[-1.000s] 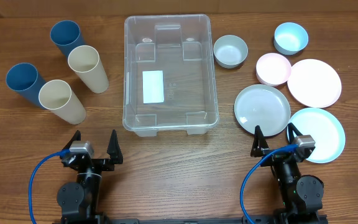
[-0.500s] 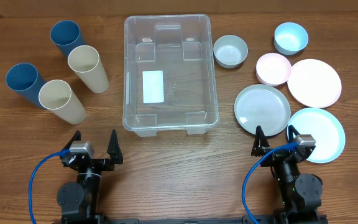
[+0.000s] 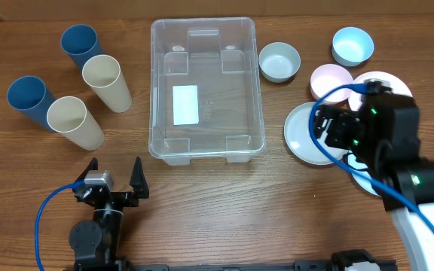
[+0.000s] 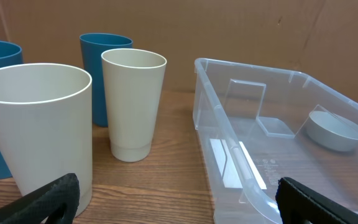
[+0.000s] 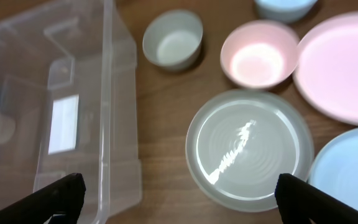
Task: Pack container
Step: 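Reach the right gripper to the white plate and grasp its rim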
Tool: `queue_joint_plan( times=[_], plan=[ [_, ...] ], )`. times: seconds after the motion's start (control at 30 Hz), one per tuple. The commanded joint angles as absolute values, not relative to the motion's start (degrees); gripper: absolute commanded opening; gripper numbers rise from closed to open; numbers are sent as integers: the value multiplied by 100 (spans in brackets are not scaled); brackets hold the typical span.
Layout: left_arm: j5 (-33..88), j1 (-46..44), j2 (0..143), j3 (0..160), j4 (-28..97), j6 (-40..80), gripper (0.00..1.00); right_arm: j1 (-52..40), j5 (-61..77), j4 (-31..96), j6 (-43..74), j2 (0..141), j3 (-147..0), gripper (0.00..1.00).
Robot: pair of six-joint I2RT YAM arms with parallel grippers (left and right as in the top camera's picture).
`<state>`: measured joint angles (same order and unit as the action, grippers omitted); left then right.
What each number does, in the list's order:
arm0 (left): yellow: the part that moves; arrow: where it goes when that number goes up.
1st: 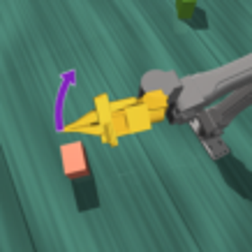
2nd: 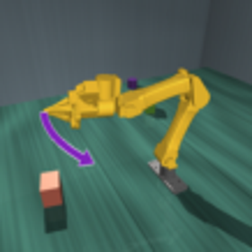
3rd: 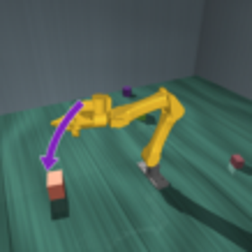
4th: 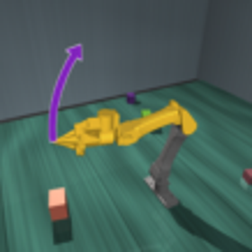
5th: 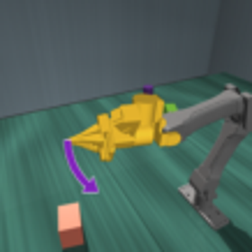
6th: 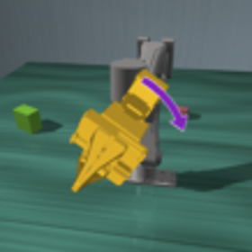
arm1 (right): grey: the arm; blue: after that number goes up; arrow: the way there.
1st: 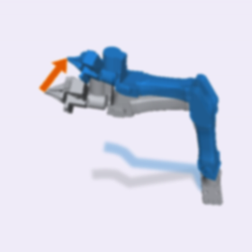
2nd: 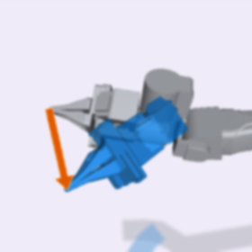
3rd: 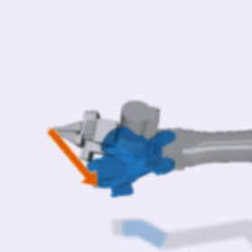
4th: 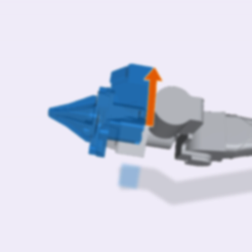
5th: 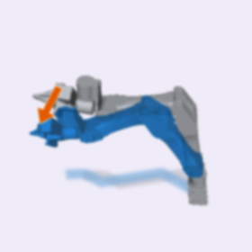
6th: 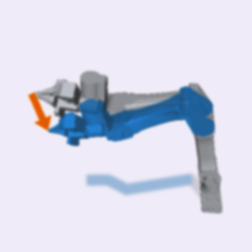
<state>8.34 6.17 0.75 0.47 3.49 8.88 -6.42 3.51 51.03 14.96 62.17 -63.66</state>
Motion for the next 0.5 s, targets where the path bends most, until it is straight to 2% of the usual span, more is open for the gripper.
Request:
queue_joint_plan(
  times=[0.0,0.03,0.07,0.1,0.23,0.47],
  plan=[
    [838,674,27,30,362,941,100,-637,779,5315,1503,6790,-6493,87],
    [838,674,27,30,362,941,100,-635,766,5389,1509,6969,-6490,86],
    [838,674,27,30,362,941,100,-635,585,5516,1752,7131,-6490,92],
    [838,674,27,30,362,941,100,-635,130,5728,2362,7275,-6488,93],
    [838,674,27,30,362,941,100,-635,-1157,6372,4160,7782,-6366,89],
    [838,674,27,30,362,941,100,-635,-1212,5763,5804,8589,-5572,86]
  ],
)
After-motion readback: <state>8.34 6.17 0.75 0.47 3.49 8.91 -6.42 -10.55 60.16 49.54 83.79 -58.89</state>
